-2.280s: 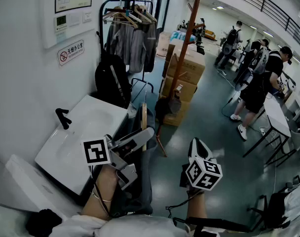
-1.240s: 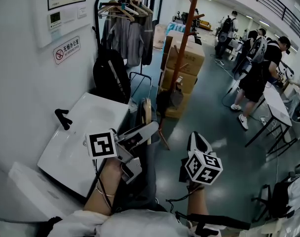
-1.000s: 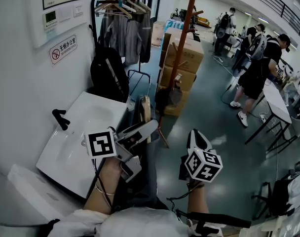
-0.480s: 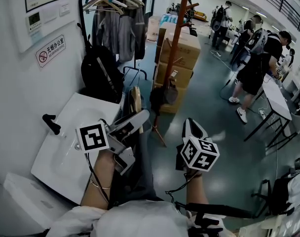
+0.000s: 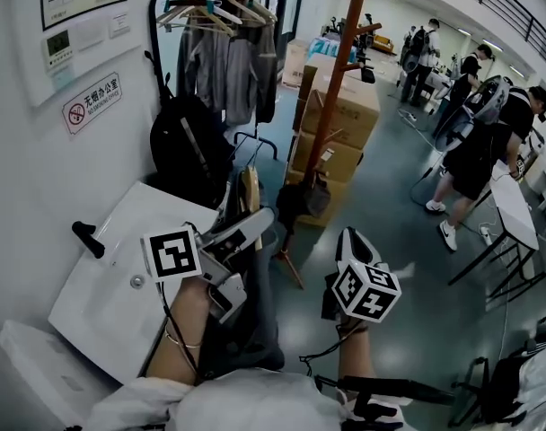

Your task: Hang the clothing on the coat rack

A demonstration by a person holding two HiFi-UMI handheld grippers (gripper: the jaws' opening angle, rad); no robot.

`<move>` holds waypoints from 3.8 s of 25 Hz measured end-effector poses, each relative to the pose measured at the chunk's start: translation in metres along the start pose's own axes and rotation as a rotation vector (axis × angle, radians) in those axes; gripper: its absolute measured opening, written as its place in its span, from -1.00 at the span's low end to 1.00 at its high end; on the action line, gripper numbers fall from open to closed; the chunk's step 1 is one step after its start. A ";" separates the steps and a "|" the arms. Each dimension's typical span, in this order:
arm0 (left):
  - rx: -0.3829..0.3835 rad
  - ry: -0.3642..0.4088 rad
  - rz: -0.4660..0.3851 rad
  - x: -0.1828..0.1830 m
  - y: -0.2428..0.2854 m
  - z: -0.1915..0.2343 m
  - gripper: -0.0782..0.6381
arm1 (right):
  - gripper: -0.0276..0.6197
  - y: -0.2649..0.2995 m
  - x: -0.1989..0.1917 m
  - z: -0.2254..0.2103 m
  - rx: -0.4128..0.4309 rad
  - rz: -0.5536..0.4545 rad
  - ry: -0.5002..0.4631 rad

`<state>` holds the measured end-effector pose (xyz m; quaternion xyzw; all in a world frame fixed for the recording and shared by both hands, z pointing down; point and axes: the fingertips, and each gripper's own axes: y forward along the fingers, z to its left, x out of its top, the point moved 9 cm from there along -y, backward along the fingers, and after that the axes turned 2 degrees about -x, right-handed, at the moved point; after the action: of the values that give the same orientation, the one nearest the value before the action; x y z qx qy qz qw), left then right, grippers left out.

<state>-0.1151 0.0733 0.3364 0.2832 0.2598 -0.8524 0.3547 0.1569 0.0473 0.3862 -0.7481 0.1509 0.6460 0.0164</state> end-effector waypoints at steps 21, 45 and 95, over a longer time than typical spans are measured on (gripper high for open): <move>0.036 0.002 -0.034 0.037 0.083 0.066 -0.34 | -0.85 0.112 0.027 -0.052 0.041 0.006 -0.009; 0.098 0.021 -0.027 0.083 0.117 0.104 -0.34 | -0.84 0.176 0.014 -0.101 0.024 0.037 0.092; -0.105 0.049 0.288 0.247 0.283 0.285 -0.34 | -0.84 0.389 0.092 -0.136 -0.202 -0.084 0.070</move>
<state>-0.1327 -0.3966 0.3045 0.3194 0.2696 -0.7706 0.4811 0.2027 -0.3728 0.3851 -0.7736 0.0540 0.6303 -0.0373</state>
